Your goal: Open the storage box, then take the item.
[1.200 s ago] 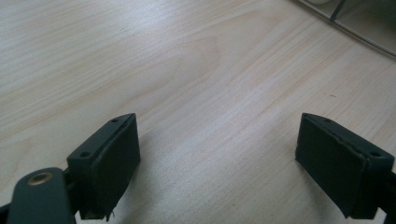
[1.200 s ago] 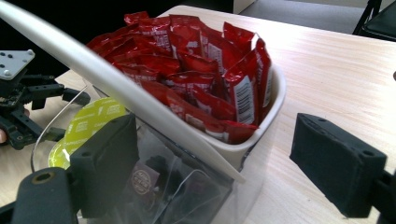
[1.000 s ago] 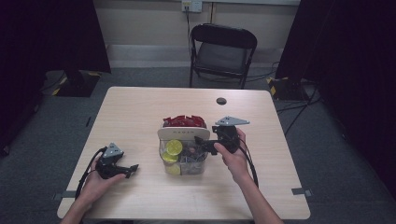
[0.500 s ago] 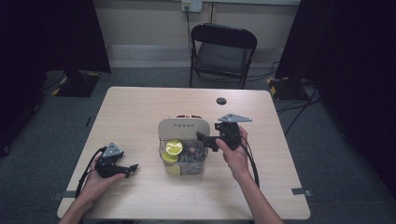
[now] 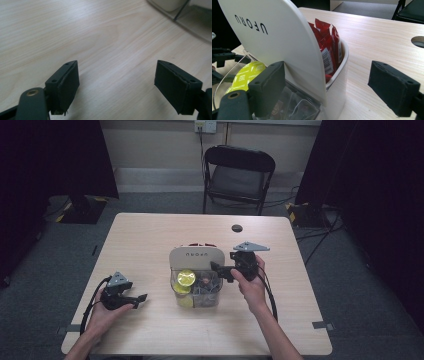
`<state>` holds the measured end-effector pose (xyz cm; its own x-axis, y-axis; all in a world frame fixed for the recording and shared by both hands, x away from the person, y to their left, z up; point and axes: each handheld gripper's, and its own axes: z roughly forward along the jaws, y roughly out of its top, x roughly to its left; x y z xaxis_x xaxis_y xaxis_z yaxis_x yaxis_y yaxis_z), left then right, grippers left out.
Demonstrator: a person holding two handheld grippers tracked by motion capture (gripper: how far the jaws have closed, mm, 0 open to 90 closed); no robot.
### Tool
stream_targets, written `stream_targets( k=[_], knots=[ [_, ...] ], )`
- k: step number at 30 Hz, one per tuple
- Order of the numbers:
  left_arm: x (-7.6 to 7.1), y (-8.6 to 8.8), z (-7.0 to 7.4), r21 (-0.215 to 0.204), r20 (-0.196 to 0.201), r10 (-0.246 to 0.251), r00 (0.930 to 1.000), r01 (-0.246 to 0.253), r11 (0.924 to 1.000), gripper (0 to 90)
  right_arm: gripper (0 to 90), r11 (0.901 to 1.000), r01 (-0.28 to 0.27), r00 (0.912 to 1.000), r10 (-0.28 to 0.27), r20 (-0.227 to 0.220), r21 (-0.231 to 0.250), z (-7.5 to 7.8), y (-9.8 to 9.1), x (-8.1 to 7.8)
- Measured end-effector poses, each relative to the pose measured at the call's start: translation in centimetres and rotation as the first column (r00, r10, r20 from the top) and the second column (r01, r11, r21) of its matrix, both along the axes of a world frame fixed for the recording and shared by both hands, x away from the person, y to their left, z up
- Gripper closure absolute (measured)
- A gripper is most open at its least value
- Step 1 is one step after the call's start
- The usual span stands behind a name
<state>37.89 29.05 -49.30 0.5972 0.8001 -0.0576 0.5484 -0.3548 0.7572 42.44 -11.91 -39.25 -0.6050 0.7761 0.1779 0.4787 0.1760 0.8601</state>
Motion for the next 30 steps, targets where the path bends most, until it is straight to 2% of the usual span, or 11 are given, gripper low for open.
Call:
stream_targets(
  k=[1, 5, 12, 15, 26, 30],
  knots=[
    [-0.1, -0.3, 0.4, 0.001, 0.007, -0.019, 0.9998, 0.019, 0.9998, 19.8, 13.6, 1.0, 0.0, 1.0, 0.0, 0.0, -0.002, 0.0, 0.0, 0.0],
    [-0.3, -0.8, 0.8, -0.001, 0.013, -0.03, 0.9995, 0.03, 0.9995, 20.1, 13.6, 1.0, -0.004, 1.0, 0.004, 0.0, -0.001, 0.0, 0.0, 0.0],
    [-0.6, -1.6, 1.6, -0.049, 0.029, -0.055, 0.9981, 0.056, 0.9972, 20.1, 13.5, 0.9999, -0.011, 0.9999, 0.011, -0.007, -0.003, -0.1, 0.1, 0.1],
    [-0.9, -1.9, 1.9, -0.051, 0.035, -0.065, 0.9973, 0.067, 0.9965, 20.1, 13.5, 0.9999, -0.017, 0.9998, 0.017, -0.009, -0.001, 0.0, 0.2, 0.2],
    [-1.7, -2.8, 3.7, -0.098, 0.063, -0.109, 0.992, 0.115, 0.9885, 21.3, 13.4, 0.9997, -0.026, 0.9996, 0.026, -0.009, -0.003, 0.0, 0.3, 0.4],
    [-1.9, -3.3, 4.4, -0.117, 0.075, -0.134, 0.9881, 0.142, 0.9829, 22.6, 13.4, 0.9996, -0.028, 0.9996, 0.028, -0.007, -0.007, 0.1, 0.4, 0.4]
  ],
)
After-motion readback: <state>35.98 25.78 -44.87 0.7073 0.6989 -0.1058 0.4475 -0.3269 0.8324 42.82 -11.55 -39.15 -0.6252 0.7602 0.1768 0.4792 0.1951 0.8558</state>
